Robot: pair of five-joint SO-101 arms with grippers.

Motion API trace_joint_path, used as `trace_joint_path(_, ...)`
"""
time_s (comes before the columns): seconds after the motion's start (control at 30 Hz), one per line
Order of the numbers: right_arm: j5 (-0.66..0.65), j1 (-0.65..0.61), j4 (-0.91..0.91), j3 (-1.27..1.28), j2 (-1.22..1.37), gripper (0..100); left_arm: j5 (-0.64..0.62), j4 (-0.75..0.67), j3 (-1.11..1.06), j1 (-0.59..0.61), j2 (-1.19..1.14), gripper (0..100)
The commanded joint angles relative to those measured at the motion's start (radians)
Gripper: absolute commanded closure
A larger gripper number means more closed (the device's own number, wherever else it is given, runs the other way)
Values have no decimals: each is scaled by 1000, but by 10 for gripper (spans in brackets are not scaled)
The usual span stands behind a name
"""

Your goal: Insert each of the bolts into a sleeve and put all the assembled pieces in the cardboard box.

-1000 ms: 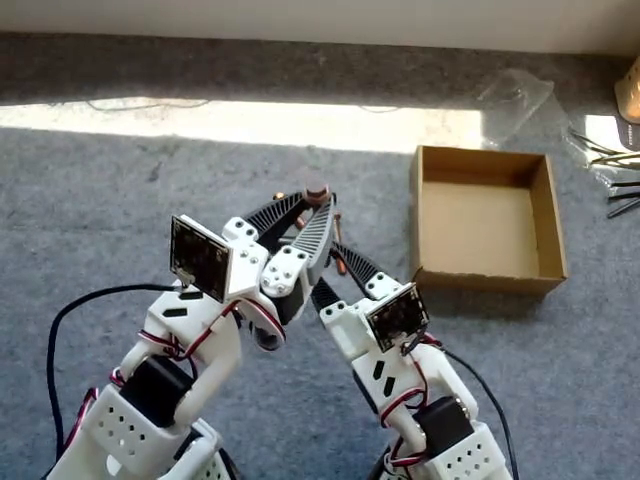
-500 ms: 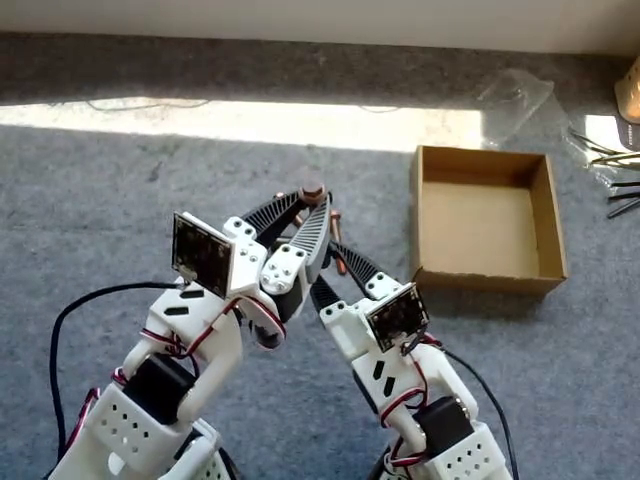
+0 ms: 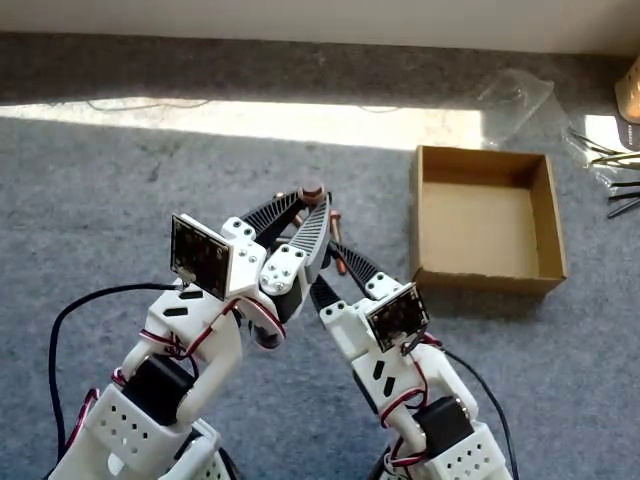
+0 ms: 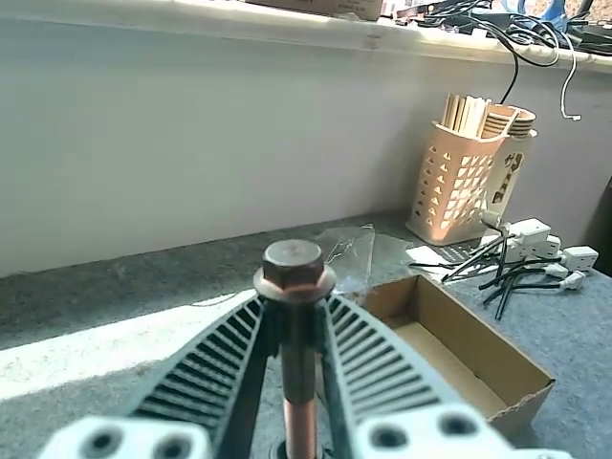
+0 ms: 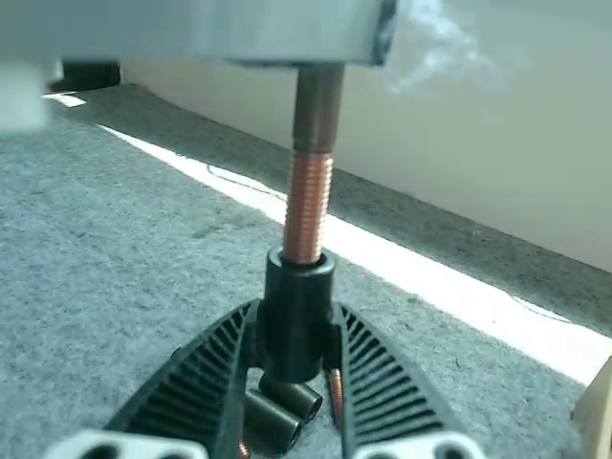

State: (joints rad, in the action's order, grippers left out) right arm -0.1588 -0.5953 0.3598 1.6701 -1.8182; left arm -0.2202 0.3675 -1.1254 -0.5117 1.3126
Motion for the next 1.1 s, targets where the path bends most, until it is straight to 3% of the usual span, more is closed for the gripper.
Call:
trace_joint_path(0.0,-11,-7,2,127,-7,993,14,-34,5,19,-1,976)
trace_joint_path(0.93,-11,-7,2,128,-8,993,15,-34,-157,21,10,971)
trace_joint_path(1.07,-11,-7,2,128,-8,993,15,-32,-160,21,10,892)
